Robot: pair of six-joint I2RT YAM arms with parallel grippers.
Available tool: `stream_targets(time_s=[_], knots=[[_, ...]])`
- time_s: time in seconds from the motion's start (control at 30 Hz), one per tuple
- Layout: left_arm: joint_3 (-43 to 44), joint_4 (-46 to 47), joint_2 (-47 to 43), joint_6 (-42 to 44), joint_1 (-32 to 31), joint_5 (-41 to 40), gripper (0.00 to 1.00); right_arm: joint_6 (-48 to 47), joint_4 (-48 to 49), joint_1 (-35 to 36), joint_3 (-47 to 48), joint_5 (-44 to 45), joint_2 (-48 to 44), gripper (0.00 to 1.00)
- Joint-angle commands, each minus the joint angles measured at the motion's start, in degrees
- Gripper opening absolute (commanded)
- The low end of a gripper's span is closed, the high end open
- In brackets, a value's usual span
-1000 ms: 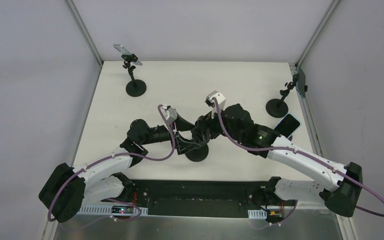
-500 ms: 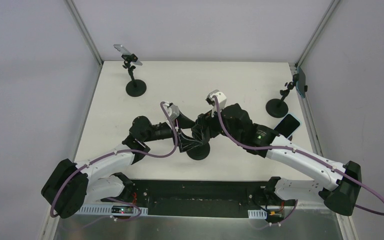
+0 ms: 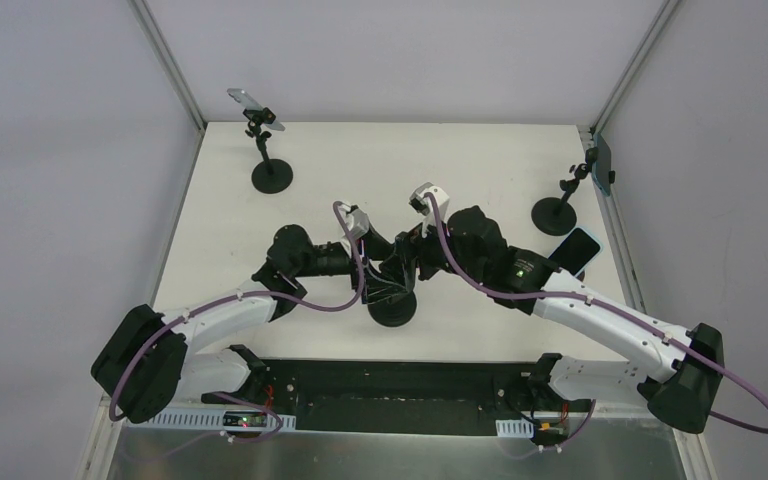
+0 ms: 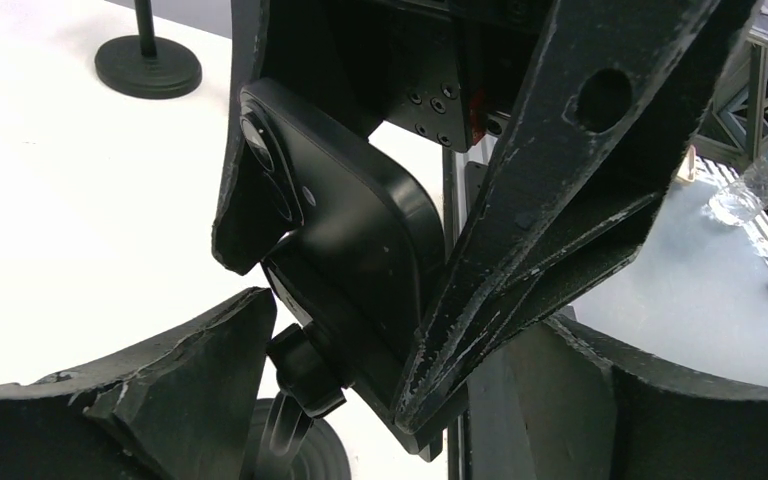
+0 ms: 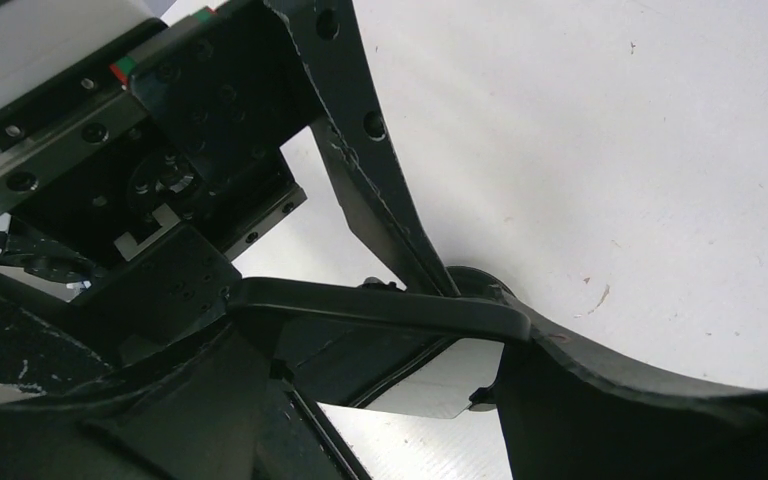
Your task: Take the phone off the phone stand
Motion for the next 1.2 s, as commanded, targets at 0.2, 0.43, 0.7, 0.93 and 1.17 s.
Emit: stream_targets(time_s=[0.2,0.43,0.7,0.93,1.17], knots=[[0.85,3.14,0.75,1.53,-1.57,1.32,0.54,2.57,3.2,0.24,0.05,-1.81,-2.48,0.0],[1.4,3.14,2.0,-0.54,-1.58,1.95,0.0,1.83,2.3,0.24,0.19,-2.26,-2.38,0.0],[0.79,3.14,2.19,-0.2,-1.58,1.33,0.0,-0.9,0.9,0.23,0.47,0.59,-2.51,0.0],[0.04,3.36,3.32,2.72,-4.97,5.6,0.0,-9.94,-0.4,-0.84,-1.52,15.35,-0.01,0.0],[0.82,3.49,1.97,3.19,-7.24,8.01,0.0,-14.24,3.22,-7.61,-6.5,15.31,0.7,0.0]])
